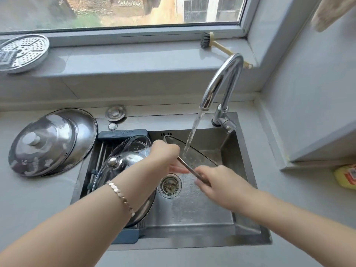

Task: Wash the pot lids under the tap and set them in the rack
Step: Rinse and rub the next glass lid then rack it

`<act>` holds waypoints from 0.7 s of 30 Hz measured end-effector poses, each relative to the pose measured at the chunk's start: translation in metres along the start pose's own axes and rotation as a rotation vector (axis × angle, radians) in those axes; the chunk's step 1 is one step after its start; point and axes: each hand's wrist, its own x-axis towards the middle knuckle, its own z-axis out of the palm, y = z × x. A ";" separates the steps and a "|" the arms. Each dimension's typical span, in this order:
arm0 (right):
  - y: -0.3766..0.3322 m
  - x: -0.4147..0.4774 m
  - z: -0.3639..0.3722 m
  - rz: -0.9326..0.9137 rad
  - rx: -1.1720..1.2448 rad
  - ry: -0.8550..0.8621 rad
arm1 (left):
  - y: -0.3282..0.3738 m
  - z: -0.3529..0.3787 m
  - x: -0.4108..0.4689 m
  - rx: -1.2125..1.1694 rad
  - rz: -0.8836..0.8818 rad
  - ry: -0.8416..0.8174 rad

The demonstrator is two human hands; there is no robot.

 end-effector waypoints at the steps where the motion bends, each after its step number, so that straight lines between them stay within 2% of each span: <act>1: 0.002 0.000 -0.002 0.015 -0.064 0.114 | 0.003 0.004 -0.001 -0.041 -0.003 -0.015; 4: 0.025 0.001 -0.015 0.060 0.012 0.289 | 0.001 0.013 -0.003 -0.111 0.062 -0.086; 7: 0.049 -0.001 -0.031 0.165 0.463 0.369 | -0.026 0.017 0.012 -0.018 0.095 -0.112; 10: 0.069 -0.003 -0.039 0.318 0.920 0.393 | -0.068 0.013 0.031 -0.092 -0.161 -0.119; 14: 0.096 -0.010 -0.043 0.484 1.222 0.435 | -0.105 0.016 0.035 -0.307 -0.434 -0.179; 17: 0.110 -0.016 -0.036 0.558 1.405 0.421 | -0.107 0.018 0.041 -0.463 -0.454 -0.208; 21: 0.117 -0.017 -0.014 0.644 1.624 0.354 | -0.084 0.000 0.047 -0.473 -0.374 -0.156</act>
